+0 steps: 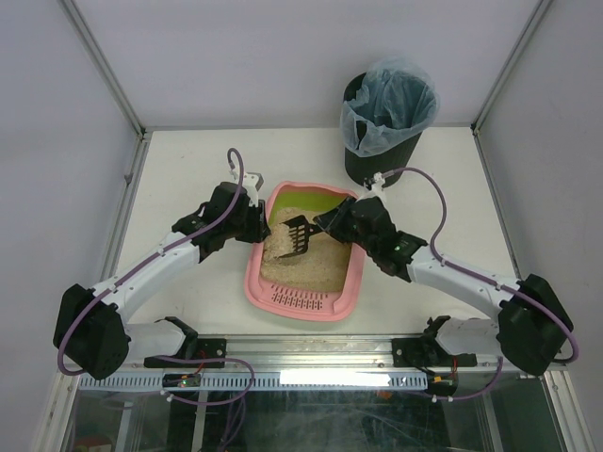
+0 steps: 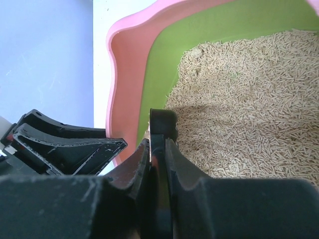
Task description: Clean the litter box
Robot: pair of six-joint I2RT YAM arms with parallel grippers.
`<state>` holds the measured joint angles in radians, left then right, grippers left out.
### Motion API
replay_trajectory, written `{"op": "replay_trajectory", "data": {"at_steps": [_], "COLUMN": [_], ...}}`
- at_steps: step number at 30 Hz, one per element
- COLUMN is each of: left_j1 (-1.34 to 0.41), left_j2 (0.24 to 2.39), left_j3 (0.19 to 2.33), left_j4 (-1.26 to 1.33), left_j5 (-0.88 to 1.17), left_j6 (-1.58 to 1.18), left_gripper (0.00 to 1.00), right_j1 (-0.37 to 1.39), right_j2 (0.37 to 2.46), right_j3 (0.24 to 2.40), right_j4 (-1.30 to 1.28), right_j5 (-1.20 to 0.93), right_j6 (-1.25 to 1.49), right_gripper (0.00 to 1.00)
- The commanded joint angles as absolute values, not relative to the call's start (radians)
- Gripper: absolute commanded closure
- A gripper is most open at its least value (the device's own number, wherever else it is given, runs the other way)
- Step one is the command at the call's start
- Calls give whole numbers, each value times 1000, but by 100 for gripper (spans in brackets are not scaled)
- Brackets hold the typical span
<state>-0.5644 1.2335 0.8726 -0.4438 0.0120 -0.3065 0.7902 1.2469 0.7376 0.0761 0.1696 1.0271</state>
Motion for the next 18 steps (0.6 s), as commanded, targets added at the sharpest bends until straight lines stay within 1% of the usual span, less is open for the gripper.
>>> {"op": "replay_trajectory", "data": {"at_steps": [1, 11, 13, 18], "left_j1": [-595, -595, -595, -594], "left_j2": [1276, 1270, 1269, 1267], "left_j3": [860, 859, 859, 859], "left_j4": [-446, -445, -443, -438], "left_j5": [87, 91, 95, 102], "left_j6": [-311, -317, -322, -335], "left_gripper": [72, 73, 73, 74], "right_j1": [786, 769, 744, 611], "right_j2": [1180, 1029, 982, 878], "right_j3": [744, 680, 633, 500], "right_j4": [74, 19, 52, 201], "right_j5": [221, 244, 201, -11], "right_j6": [1007, 1022, 1047, 1127], "right_gripper": [100, 100, 100, 100]}}
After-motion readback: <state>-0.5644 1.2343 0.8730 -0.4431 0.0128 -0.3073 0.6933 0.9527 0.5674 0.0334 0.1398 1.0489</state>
